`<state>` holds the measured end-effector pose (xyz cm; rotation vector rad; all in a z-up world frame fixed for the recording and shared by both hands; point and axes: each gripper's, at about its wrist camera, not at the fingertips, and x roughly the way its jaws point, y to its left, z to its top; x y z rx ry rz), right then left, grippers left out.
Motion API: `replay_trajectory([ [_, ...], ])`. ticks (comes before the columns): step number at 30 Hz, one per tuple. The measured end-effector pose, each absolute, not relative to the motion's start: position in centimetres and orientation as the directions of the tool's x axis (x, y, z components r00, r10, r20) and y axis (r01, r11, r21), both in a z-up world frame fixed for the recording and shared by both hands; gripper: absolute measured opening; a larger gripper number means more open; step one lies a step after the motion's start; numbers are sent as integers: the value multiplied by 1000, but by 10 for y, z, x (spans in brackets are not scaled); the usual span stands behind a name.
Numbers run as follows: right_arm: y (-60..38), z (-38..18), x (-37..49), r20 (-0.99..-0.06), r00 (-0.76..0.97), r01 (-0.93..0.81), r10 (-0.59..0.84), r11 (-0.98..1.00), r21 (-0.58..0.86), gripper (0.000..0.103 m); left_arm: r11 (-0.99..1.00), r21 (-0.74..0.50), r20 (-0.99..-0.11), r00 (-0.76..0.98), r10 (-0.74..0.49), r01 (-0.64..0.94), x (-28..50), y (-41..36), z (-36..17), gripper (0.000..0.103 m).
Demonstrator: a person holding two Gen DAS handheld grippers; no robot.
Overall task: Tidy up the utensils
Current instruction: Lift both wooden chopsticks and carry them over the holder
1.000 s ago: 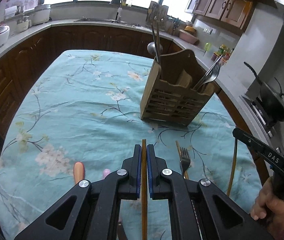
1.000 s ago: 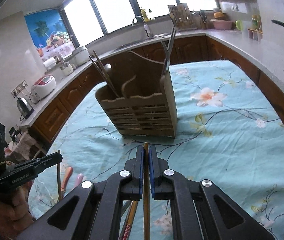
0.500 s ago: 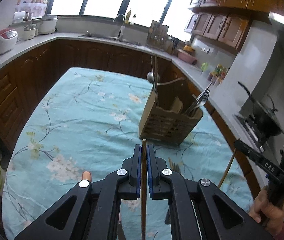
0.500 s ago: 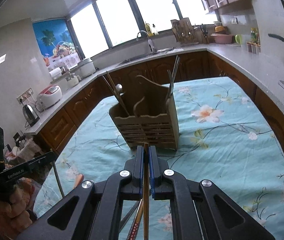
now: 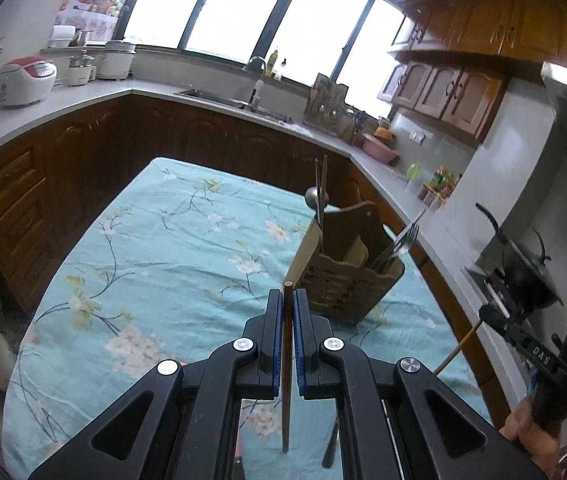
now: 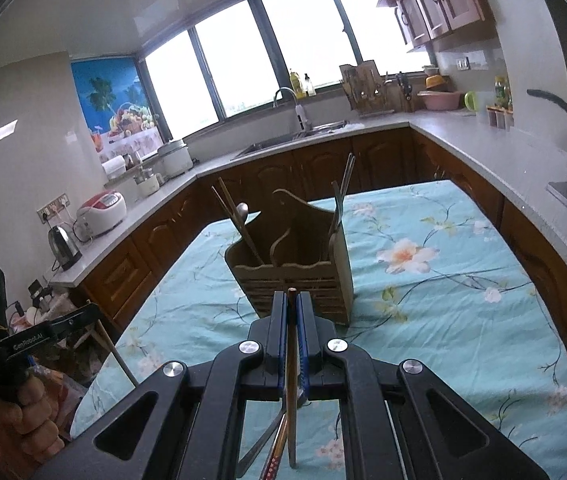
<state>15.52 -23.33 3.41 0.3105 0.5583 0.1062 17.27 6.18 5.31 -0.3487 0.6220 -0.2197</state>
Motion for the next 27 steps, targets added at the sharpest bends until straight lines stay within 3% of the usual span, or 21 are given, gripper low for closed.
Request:
replay_trajectory([
  [27, -252, 84, 172, -330, 934, -26, 138, 946, 324, 5, 880, -451, -327, 889, -319, 150, 203, 67, 81, 4],
])
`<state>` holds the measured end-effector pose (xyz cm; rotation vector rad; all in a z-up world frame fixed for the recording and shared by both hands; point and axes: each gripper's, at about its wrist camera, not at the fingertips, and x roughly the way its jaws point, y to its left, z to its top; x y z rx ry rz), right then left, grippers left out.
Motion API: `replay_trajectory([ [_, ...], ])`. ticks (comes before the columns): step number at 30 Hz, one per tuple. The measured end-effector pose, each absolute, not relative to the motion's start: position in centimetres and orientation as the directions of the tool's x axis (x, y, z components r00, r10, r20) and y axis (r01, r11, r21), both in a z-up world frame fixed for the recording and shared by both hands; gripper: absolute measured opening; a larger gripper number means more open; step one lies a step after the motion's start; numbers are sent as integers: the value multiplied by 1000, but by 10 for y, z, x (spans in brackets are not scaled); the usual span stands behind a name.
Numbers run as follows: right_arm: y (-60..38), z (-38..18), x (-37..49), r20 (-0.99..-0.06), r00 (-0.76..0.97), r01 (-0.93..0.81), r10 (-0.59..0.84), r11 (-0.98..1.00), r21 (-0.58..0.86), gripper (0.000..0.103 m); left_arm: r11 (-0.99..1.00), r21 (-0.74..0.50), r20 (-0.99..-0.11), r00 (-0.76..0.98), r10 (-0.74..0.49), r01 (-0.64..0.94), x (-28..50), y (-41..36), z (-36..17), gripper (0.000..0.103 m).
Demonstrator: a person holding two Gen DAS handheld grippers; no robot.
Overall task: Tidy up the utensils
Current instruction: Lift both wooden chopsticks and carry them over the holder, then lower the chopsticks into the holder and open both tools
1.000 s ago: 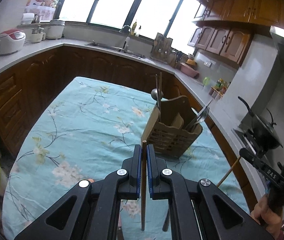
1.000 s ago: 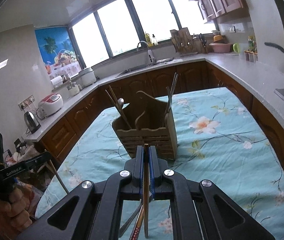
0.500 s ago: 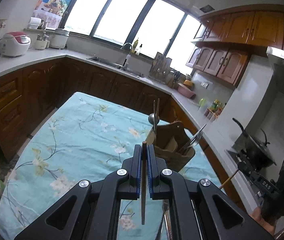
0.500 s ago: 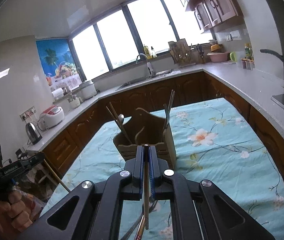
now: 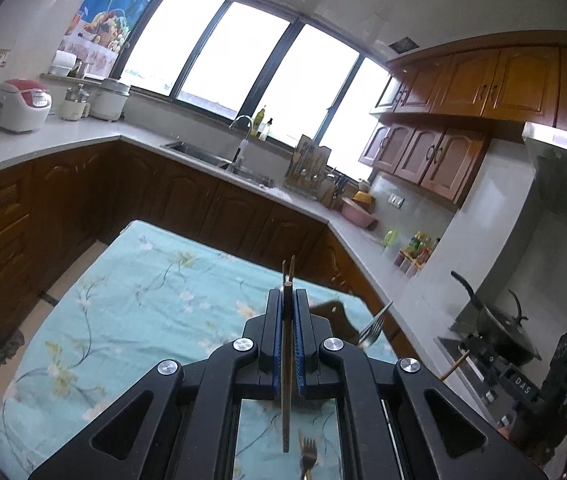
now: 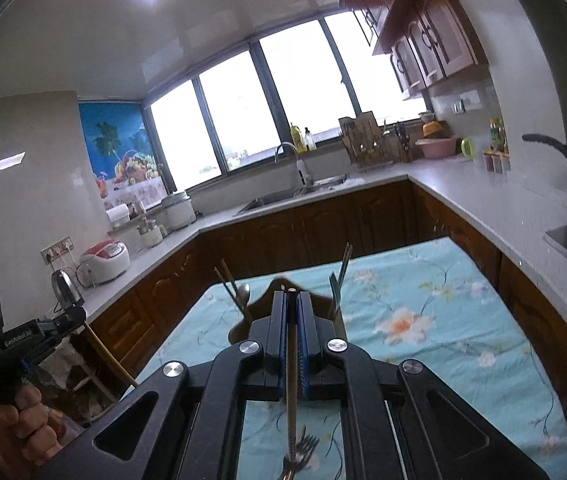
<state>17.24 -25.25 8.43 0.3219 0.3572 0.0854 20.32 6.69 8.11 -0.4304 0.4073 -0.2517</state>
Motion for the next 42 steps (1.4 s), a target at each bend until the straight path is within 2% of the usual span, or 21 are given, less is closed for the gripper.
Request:
replay_trajectory([
  [12, -270, 108, 204, -246, 962, -25, 117, 937, 349, 5, 867, -468, -259, 912, -319, 170, 262, 64, 83, 4],
  [22, -278, 117, 242, -215, 972, -19, 96, 942, 336, 5, 866, -467, -213, 928, -305, 178, 315, 52, 71, 4],
  [29, -281, 109, 260, -192, 978, -12, 80, 943, 332, 5, 865, -471, -229, 923, -308, 172, 352, 40, 47, 4],
  [42, -283, 64, 278, -276, 957, 18, 89, 933, 360, 5, 888, -434, -310, 901, -302, 149, 384, 22, 10, 4],
])
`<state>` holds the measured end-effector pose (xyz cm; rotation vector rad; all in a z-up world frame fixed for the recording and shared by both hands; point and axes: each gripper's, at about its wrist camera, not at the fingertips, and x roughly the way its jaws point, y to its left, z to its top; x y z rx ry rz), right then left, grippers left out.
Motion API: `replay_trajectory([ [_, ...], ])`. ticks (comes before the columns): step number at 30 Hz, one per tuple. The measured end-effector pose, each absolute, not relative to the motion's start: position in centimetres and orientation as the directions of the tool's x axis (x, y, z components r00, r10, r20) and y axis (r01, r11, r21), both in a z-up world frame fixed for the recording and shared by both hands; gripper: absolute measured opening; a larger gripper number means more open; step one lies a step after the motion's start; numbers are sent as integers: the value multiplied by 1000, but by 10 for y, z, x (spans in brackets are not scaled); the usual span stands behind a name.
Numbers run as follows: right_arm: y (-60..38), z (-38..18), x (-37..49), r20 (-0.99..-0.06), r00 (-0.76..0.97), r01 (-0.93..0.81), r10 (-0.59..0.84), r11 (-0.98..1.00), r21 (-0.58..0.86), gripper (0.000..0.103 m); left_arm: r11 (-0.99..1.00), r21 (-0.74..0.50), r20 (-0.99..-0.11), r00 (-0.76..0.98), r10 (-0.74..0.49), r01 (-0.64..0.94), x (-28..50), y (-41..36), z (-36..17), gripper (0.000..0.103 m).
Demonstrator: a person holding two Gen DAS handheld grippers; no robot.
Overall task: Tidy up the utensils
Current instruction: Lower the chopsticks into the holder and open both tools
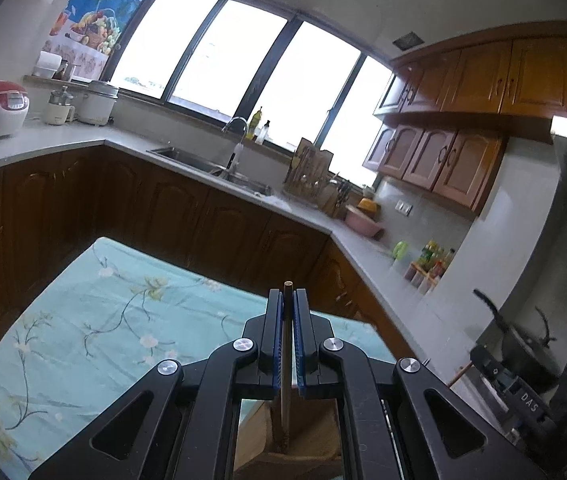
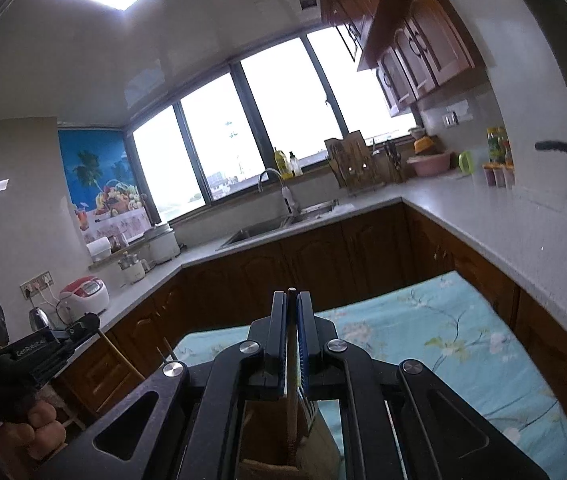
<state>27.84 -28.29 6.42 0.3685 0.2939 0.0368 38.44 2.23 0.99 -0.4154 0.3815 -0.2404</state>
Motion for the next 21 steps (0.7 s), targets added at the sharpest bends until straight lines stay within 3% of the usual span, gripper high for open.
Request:
replay_trajectory([
  [12, -282, 30, 288, -344, 932, 34, 117, 915, 403, 5, 897, -419, -394, 862, -319, 140, 388, 12, -1, 4],
  [21, -279, 31, 287, -333, 937, 37, 106, 917, 397, 5, 905, -399, -398, 862, -313, 144, 386, 11, 5, 4],
])
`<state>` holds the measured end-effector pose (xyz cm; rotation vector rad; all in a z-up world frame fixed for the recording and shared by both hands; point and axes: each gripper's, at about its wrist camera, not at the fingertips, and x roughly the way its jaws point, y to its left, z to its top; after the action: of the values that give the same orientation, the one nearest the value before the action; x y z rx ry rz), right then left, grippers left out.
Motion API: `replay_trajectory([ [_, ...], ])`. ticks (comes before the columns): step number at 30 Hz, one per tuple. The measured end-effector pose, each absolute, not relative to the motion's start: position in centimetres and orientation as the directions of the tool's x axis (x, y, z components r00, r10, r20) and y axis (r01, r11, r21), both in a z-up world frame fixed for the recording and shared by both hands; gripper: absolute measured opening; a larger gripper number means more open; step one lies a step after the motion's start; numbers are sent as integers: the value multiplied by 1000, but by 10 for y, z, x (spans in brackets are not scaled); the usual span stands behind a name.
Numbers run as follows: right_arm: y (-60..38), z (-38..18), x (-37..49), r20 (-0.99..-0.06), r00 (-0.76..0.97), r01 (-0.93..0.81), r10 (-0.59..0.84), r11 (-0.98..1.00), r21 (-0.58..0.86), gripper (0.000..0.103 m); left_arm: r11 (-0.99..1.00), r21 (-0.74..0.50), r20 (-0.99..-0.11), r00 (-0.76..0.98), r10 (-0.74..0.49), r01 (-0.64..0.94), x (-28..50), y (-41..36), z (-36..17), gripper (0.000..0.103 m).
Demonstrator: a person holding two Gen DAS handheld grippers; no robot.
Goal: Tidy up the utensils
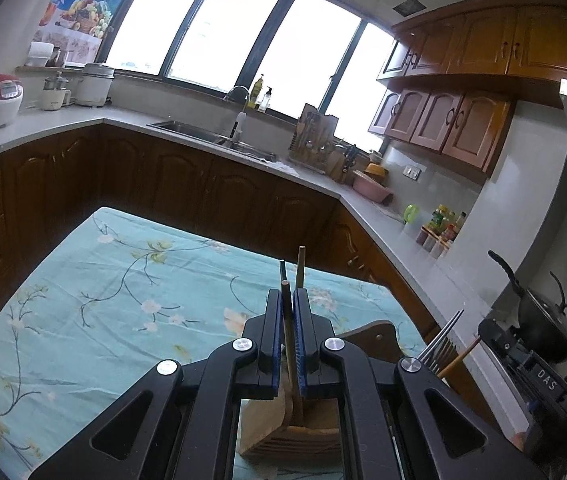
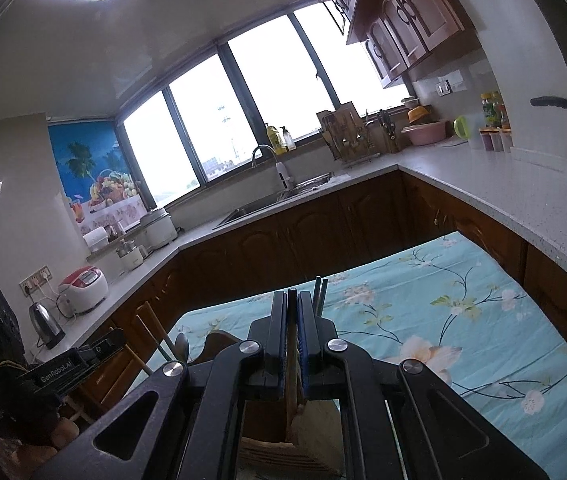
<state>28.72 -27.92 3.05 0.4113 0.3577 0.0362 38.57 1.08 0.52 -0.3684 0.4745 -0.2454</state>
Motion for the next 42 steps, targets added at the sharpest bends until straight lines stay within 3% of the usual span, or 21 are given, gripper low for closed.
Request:
replay_trajectory([
  [17, -283, 31, 297, -361, 925, 37, 121, 915, 403, 10, 903, -403, -436, 836, -334, 151, 398, 12, 14, 5],
  [23, -285, 30, 298, -370, 921, 40, 125, 912, 409, 13, 905, -400, -438, 837, -328, 145, 397, 8, 15, 20],
  [32, -289, 31, 292, -358, 925, 41, 126, 904, 426, 57, 908, -396, -451, 832, -323, 138, 394, 3, 17, 27],
  [39, -290, 31, 286, -351, 928, 39, 128, 901, 431, 74, 915, -385, -456, 837, -304, 122, 385, 3, 21, 52],
  [42, -289, 31, 281, -342, 930, 32, 132, 900, 434, 86, 919, -378, -463, 838, -288, 107, 377, 5, 22, 75],
])
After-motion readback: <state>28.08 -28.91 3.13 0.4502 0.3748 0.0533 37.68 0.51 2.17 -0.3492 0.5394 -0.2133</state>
